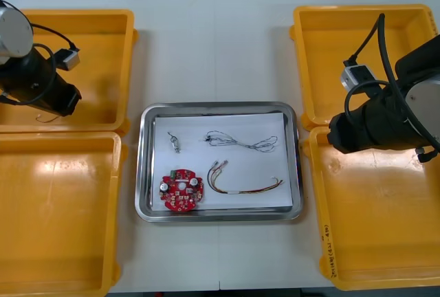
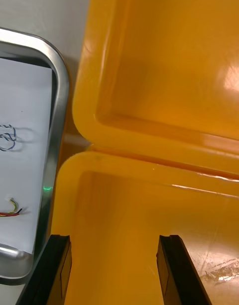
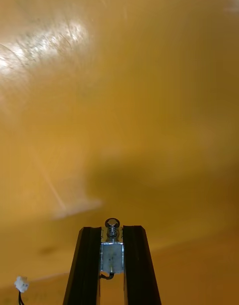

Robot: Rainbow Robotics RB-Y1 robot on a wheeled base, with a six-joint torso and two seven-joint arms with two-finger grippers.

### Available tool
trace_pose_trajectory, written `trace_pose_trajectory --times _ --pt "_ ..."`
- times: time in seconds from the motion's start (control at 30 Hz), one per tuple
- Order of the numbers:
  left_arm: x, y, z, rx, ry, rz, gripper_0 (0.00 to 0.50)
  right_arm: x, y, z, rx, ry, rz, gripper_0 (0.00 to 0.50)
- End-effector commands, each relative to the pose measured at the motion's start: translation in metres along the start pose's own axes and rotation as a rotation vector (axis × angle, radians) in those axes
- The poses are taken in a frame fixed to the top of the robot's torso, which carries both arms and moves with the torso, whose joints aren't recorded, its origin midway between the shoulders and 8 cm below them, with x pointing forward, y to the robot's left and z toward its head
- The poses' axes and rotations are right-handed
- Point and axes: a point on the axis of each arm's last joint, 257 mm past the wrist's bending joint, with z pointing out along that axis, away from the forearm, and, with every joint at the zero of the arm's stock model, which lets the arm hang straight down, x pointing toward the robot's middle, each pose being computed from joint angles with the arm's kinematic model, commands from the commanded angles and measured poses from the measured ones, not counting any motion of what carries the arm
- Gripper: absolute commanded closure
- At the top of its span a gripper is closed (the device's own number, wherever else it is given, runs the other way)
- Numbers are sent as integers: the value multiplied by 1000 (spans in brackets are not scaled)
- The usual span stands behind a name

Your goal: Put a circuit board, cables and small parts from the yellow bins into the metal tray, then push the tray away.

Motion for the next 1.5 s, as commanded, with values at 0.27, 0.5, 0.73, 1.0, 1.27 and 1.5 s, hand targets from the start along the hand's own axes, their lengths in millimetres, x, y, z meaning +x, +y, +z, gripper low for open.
trace_pose_trajectory --times 0.27,0.5,0.73,1.0,1.27,1.5 --pt "-42 -11 -108 28 -146 -147 500 26 -33 -4 65 27 163 0" --pt "-58 -21 -140 32 -210 -224 500 29 -44 -6 68 24 212 0" --pt "-66 -40 -150 39 -241 -317 500 28 -55 -11 72 11 252 0" --pt "-68 -72 -145 50 -222 -428 500 27 -57 -12 73 10 258 0" --pt "-65 -110 -139 58 -202 -501 500 37 -62 -10 83 31 261 0" --pt "-66 -144 -137 108 -197 -559 500 45 -64 -9 80 50 258 0"
